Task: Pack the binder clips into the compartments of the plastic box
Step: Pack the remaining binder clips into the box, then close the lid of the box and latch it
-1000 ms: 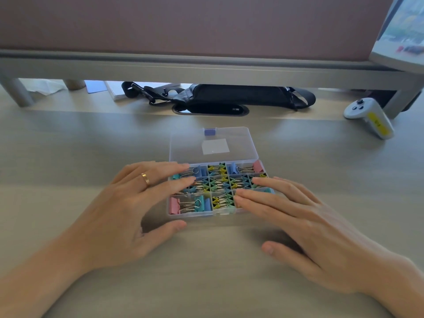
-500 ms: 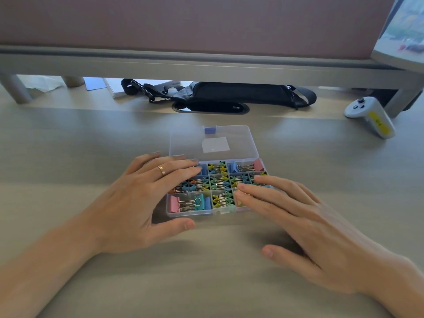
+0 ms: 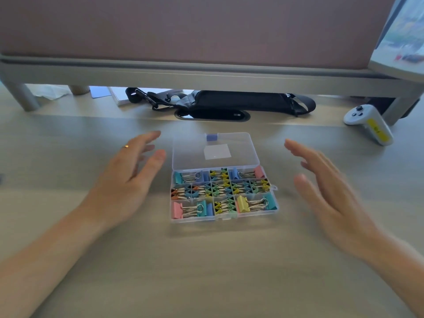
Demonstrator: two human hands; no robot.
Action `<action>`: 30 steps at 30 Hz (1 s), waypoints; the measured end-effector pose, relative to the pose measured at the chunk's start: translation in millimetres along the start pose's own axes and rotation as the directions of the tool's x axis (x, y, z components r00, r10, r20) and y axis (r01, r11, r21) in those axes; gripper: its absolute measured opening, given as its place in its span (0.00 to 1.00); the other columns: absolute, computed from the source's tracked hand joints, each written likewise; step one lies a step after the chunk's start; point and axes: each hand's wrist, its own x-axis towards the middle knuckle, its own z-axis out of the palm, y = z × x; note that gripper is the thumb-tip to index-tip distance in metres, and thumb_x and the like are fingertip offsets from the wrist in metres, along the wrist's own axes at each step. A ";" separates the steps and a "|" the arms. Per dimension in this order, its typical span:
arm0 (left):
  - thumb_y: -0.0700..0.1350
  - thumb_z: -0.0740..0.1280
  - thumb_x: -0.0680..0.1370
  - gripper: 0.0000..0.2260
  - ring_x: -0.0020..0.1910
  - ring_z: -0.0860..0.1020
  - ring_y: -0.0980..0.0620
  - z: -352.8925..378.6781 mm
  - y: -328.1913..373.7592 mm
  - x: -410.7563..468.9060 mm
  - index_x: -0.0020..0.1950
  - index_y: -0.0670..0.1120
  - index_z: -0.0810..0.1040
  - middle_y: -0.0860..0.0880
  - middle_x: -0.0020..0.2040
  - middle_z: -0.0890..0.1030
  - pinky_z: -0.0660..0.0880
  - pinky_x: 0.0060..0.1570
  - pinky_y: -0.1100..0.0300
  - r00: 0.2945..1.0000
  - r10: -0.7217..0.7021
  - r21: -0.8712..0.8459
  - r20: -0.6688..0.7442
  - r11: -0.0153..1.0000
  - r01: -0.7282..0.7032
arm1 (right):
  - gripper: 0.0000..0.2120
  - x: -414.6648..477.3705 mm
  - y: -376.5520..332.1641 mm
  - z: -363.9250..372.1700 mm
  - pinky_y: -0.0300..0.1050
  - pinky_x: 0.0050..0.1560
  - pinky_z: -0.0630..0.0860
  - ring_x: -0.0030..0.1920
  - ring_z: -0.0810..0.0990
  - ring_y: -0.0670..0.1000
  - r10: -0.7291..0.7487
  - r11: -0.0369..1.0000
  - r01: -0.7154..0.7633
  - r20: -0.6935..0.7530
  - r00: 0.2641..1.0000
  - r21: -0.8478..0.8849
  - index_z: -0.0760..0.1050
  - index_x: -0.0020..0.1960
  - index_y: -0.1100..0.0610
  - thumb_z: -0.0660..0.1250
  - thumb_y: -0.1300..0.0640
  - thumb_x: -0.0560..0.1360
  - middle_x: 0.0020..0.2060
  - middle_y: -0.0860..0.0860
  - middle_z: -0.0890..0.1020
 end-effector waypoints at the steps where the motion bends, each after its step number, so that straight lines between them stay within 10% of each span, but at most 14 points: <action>1: 0.67 0.62 0.78 0.22 0.65 0.72 0.70 2.0 -0.3 9.1 0.71 0.63 0.72 0.64 0.68 0.76 0.68 0.70 0.62 0.995 -0.101 -0.137 0.016 0.985 0.102 | 0.28 12.6 -2.0 0.6 0.35 0.70 0.67 0.72 0.69 0.35 0.112 0.993 -0.111 -0.008 0.994 0.046 0.61 0.80 0.37 0.49 0.31 0.82 0.74 0.34 0.71; 5: 0.60 0.66 0.79 0.09 0.59 0.82 0.54 18.8 4.2 34.4 0.54 0.59 0.81 0.61 0.50 0.87 0.73 0.68 0.49 0.935 -0.341 -0.503 0.092 0.795 0.340 | 0.36 62.2 -12.7 16.0 0.44 0.71 0.71 0.66 0.77 0.40 0.404 0.863 -0.415 0.100 0.909 0.287 0.70 0.75 0.43 0.49 0.24 0.76 0.68 0.41 0.78; 9: 0.49 0.63 0.84 0.13 0.58 0.80 0.49 23.8 21.2 42.8 0.65 0.45 0.77 0.46 0.63 0.82 0.76 0.59 0.55 0.884 -0.450 -0.670 0.125 0.619 0.410 | 0.15 83.0 -28.8 32.5 0.38 0.55 0.73 0.41 0.83 0.36 0.480 0.699 -0.507 0.194 0.855 0.504 0.70 0.49 0.38 0.47 0.38 0.85 0.36 0.36 0.84; 12: 0.49 0.62 0.84 0.15 0.58 0.79 0.47 16.2 29.6 41.3 0.66 0.42 0.76 0.44 0.64 0.81 0.75 0.56 0.54 0.877 -0.464 -0.752 0.127 0.531 0.390 | 0.16 83.5 -28.5 30.0 0.44 0.65 0.72 0.49 0.81 0.41 0.503 0.652 -0.481 0.140 0.853 0.586 0.72 0.50 0.41 0.49 0.38 0.85 0.44 0.39 0.82; 16: 0.50 0.61 0.85 0.13 0.64 0.80 0.47 7.9 33.0 30.3 0.65 0.48 0.79 0.51 0.61 0.85 0.76 0.62 0.50 0.945 -0.324 -0.690 0.048 0.674 0.266 | 0.23 70.6 -25.4 12.4 0.48 0.68 0.76 0.58 0.84 0.48 0.470 0.632 -0.393 0.073 0.880 0.667 0.73 0.66 0.48 0.52 0.36 0.82 0.57 0.47 0.85; 23: 0.60 0.64 0.77 0.18 0.62 0.80 0.54 -2.9 33.1 -12.5 0.62 0.54 0.81 0.54 0.60 0.84 0.77 0.61 0.52 0.995 0.099 -0.411 0.012 0.908 -0.086 | 0.26 24.4 -17.4 0.8 0.46 0.69 0.77 0.66 0.81 0.46 0.211 0.771 -0.167 0.001 0.977 0.614 0.77 0.69 0.46 0.56 0.34 0.80 0.62 0.44 0.84; 27: 0.58 0.67 0.80 0.10 0.50 0.84 0.63 -6.6 30.6 -31.9 0.58 0.56 0.81 0.58 0.57 0.85 0.77 0.47 0.72 0.988 0.144 -0.314 0.048 0.941 -0.122 | 0.28 0.8 -10.3 4.0 0.43 0.66 0.77 0.70 0.78 0.46 0.099 0.840 -0.080 -0.007 0.995 0.537 0.80 0.68 0.43 0.59 0.28 0.79 0.66 0.43 0.82; 30: 0.58 0.66 0.77 0.13 0.60 0.82 0.61 -7.7 24.4 -41.9 0.59 0.57 0.81 0.60 0.62 0.82 0.76 0.59 0.67 0.974 0.218 -0.134 0.059 0.969 -0.208 | 0.23 -10.8 -5.9 4.7 0.46 0.67 0.77 0.69 0.79 0.47 0.078 0.890 -0.066 -0.008 0.997 0.451 0.79 0.68 0.41 0.59 0.32 0.80 0.66 0.44 0.82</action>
